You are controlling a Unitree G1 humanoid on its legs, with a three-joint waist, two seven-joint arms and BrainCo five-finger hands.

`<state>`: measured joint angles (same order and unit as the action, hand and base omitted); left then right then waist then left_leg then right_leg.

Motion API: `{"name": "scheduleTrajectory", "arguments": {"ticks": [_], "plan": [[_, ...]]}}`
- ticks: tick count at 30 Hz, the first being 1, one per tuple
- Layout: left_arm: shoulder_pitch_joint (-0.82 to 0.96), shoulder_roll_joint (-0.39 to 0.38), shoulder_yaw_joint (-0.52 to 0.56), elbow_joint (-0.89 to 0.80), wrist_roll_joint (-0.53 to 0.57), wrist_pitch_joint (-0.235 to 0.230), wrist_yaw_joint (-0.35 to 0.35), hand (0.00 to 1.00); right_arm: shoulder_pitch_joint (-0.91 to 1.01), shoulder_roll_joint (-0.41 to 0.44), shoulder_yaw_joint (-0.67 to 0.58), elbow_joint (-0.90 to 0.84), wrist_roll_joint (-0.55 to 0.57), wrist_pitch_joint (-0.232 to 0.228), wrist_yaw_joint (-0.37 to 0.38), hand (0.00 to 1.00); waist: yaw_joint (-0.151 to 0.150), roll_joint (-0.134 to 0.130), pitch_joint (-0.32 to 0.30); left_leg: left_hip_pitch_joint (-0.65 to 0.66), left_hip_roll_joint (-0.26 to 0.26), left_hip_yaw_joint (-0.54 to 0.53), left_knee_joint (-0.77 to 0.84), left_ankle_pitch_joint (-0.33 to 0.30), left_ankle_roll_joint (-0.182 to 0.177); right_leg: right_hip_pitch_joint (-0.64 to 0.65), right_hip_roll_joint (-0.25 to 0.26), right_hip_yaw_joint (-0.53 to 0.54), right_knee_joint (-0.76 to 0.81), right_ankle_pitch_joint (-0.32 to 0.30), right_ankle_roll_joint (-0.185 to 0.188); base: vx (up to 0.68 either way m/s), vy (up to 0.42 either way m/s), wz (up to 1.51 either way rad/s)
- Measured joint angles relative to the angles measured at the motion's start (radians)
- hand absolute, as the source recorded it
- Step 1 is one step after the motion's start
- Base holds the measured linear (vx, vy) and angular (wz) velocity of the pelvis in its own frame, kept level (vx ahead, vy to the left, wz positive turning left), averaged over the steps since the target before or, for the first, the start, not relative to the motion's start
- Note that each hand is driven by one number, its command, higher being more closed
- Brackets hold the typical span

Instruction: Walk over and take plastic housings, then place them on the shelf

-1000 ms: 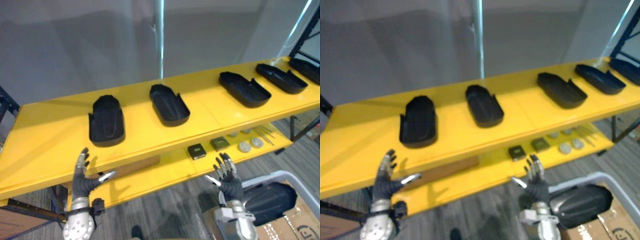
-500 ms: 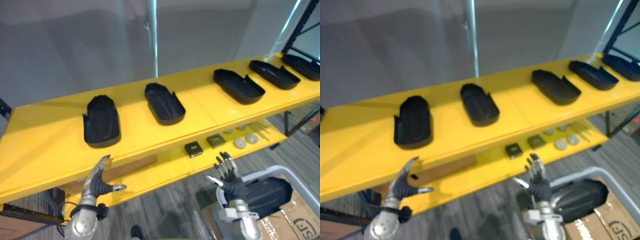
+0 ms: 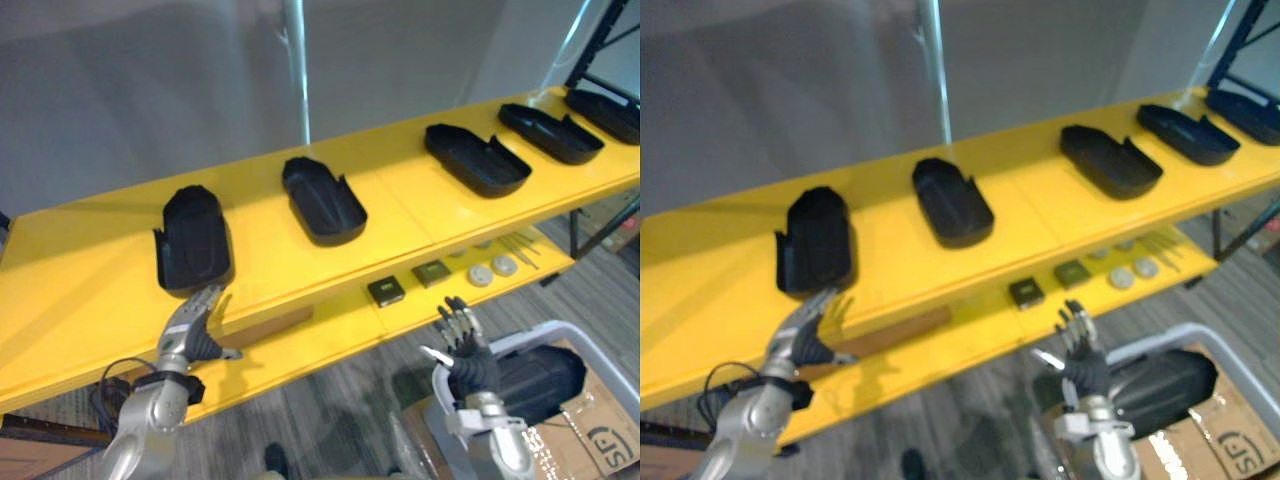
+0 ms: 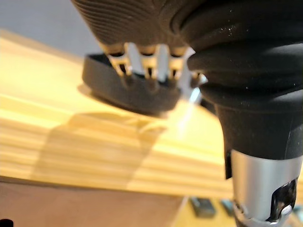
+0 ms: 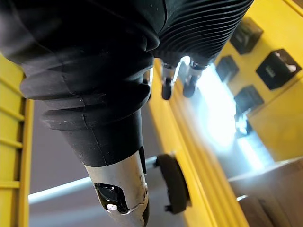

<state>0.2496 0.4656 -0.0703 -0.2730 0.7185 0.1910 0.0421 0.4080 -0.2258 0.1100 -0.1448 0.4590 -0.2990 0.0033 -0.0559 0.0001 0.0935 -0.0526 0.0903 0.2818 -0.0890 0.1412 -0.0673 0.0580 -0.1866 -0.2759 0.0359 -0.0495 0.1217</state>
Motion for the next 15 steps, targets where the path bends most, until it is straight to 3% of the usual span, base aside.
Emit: {"name": "scheduleTrajectory", "arguments": {"ticks": [4, 15], "plan": [[-0.004, -0.003, -0.005, 0.033, 0.031, 0.032, 0.031, 0.00, 0.002, 0.000, 0.000, 0.000, 0.000, 0.000, 0.001, 0.00, -0.013, -0.001, 0.000, 0.001, 0.000, 0.001, 0.000, 0.000, 0.000, -0.001, 0.000, 0.003, 0.006, 0.006, 0.006, 0.00, 0.000, 0.00], [-0.016, -0.044, -0.032, 0.107, 0.051, 0.105, 0.050, 0.00, 0.006, 0.001, 0.011, 0.003, 0.000, 0.000, 0.002, 0.00, -0.014, -0.002, -0.001, 0.008, 0.001, 0.008, 0.000, 0.002, 0.002, -0.004, -0.001, 0.011, 0.004, 0.001, -0.002, 0.00, 0.000, -0.01]]}}
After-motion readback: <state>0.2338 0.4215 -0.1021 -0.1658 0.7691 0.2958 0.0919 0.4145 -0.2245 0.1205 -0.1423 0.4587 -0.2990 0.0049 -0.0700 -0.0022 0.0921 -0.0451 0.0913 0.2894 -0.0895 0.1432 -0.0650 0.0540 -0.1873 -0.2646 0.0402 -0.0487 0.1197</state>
